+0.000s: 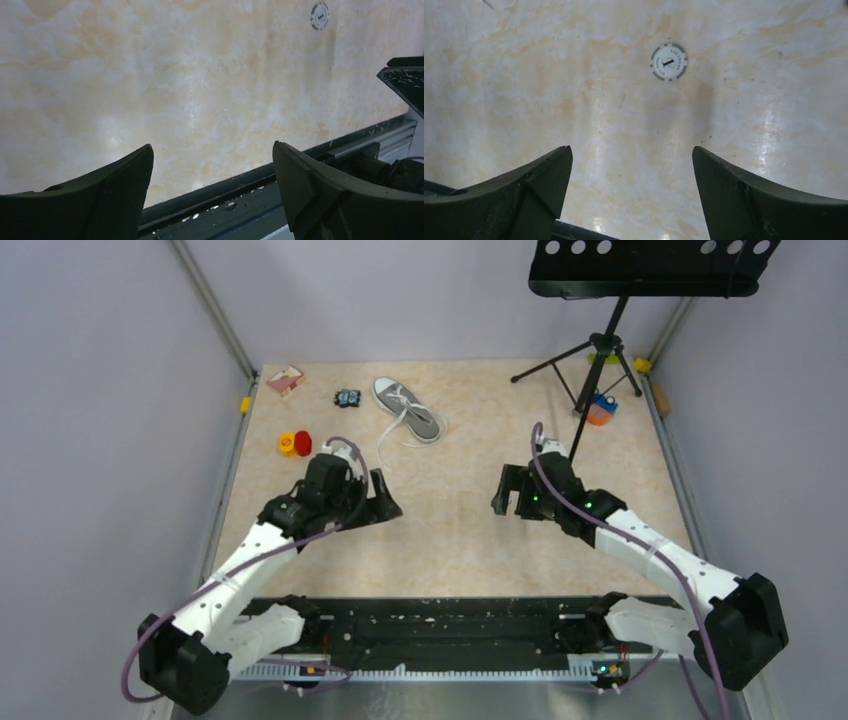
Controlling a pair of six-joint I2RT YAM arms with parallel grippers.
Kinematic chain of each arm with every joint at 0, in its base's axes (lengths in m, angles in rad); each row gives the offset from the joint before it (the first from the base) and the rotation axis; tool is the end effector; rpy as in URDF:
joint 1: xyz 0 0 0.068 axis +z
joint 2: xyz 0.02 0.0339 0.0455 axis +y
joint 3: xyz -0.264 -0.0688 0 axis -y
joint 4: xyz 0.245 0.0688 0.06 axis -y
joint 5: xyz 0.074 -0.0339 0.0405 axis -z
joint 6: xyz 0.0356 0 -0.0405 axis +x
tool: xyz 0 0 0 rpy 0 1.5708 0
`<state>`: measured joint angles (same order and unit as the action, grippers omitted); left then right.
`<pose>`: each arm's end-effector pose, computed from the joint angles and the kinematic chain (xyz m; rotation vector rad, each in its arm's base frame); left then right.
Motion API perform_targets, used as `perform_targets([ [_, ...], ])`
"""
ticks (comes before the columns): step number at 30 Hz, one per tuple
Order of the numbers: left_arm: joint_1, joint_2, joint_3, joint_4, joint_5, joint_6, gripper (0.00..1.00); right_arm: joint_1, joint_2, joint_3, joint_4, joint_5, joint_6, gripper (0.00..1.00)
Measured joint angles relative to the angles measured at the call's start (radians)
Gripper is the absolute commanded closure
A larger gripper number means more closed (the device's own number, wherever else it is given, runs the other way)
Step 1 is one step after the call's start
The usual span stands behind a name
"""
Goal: Tie the shoes
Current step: Pick up the shoe at the center of the board.
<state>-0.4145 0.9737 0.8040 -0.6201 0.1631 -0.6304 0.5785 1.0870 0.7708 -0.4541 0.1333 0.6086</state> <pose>0.1807 -0.0858 0.2721 -0.1826 2.4519 -0.6788 0.1928 0.1202 0.2519 0.1027 2.3715 0.4302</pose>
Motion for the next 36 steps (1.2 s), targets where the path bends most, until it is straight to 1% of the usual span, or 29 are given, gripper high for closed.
perform_targets([
  [4,-0.109,0.040,-0.010,0.031,-0.021,-0.045,0.09,0.066,0.000,-0.034,0.041,0.004,0.005,0.13],
  [9,-0.154,0.081,-0.006,0.051,-0.068,-0.100,0.09,0.076,0.012,-0.055,0.159,0.013,-0.028,0.14],
  [12,-0.155,0.092,0.008,0.064,-0.122,-0.160,0.09,0.076,0.090,-0.008,0.196,0.032,-0.068,0.14],
  [13,-0.155,0.097,0.019,0.071,-0.150,-0.184,0.09,0.076,0.151,0.039,0.206,0.044,-0.089,0.14],
  [17,-0.143,0.100,0.068,0.050,-0.249,-0.216,0.08,0.076,0.298,0.162,0.245,0.061,-0.143,0.14],
  [19,-0.090,0.101,0.114,0.009,-0.276,-0.208,0.08,0.076,0.388,0.254,0.252,0.056,-0.178,0.13],
  [20,-0.047,0.103,0.137,-0.012,-0.278,-0.203,0.08,0.076,0.437,0.307,0.253,0.053,-0.195,0.12],
  [23,0.132,0.113,0.193,-0.062,-0.264,-0.172,0.08,0.072,0.589,0.480,0.243,0.029,-0.237,0.12],
  [25,0.220,0.113,0.210,-0.097,-0.259,-0.147,0.08,0.065,0.703,0.612,0.229,0.008,-0.256,0.11],
  [26,0.246,0.112,0.217,-0.116,-0.256,-0.135,0.08,0.061,0.756,0.671,0.220,-0.003,-0.263,0.11],
  [30,0.307,0.101,0.237,-0.188,-0.231,-0.095,0.08,0.042,0.957,0.879,0.176,-0.042,-0.272,0.11],
  [33,0.327,0.076,0.235,-0.215,-0.198,-0.084,0.08,0.023,1.073,0.988,0.141,-0.063,-0.258,0.13],
  [36,0.329,0.048,0.216,-0.215,-0.161,-0.083,0.08,0.006,1.164,1.077,0.102,-0.077,-0.238,0.16],
])
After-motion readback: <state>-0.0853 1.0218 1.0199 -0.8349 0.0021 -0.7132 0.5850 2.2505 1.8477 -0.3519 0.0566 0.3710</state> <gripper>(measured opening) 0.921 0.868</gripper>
